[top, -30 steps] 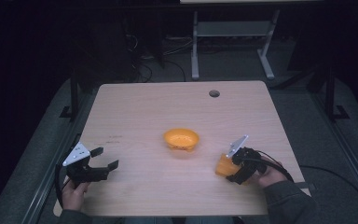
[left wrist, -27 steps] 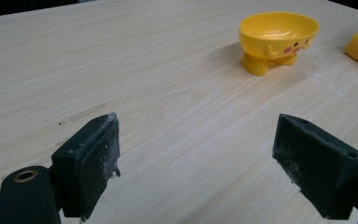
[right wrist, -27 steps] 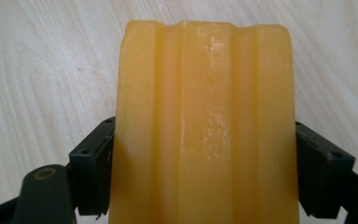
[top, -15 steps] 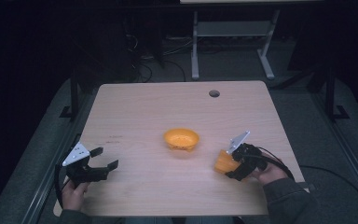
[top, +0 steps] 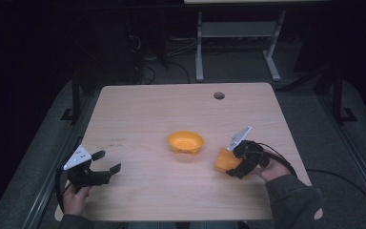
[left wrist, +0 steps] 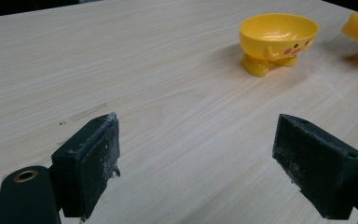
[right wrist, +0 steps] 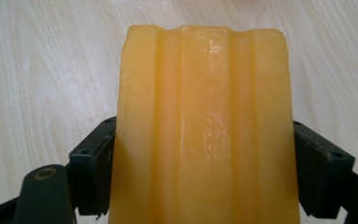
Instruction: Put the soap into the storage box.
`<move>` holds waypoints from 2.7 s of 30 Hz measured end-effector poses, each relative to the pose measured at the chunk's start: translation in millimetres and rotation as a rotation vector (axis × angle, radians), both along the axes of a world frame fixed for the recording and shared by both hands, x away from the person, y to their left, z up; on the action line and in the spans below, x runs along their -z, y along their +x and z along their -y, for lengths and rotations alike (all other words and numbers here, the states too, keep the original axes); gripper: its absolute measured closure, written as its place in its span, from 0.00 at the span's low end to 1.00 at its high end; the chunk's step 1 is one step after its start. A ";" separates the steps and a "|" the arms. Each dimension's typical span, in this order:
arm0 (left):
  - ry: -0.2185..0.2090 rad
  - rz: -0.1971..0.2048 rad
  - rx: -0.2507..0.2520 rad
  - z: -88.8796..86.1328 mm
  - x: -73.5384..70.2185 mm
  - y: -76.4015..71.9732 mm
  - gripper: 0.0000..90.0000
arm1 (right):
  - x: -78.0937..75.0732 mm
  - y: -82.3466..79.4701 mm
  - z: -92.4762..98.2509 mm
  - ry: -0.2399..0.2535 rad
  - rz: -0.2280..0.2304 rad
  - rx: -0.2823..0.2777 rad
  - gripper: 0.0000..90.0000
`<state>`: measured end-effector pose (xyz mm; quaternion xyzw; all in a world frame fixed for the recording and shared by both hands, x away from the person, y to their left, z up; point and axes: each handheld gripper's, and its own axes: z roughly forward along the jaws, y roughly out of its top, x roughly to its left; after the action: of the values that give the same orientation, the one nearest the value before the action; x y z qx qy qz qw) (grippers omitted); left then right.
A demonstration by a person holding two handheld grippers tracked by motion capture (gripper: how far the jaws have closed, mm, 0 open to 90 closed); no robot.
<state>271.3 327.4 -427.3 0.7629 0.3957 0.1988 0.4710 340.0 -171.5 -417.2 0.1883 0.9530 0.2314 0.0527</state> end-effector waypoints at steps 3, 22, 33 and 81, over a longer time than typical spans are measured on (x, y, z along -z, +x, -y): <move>-0.002 0.000 0.000 -0.3 0.0 0.0 0.16 | -2.6 3.4 -3.4 -0.006 -0.001 -0.008 0.23; -0.003 0.000 -0.001 -0.9 -0.2 0.0 0.16 | -18.3 18.7 -20.7 0.015 0.012 -0.040 0.23; -0.004 -0.003 0.003 0.6 0.5 0.5 0.16 | -24.9 25.9 -27.3 0.007 0.014 -0.052 0.23; -0.004 -0.001 0.000 -1.5 -0.1 0.5 0.16 | -50.5 64.2 -75.4 0.015 0.030 -0.138 0.23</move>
<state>271.8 329.0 -427.3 0.7620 0.3965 0.1975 0.4724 404.2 -96.1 -366.7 0.1190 0.9611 0.2445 0.0494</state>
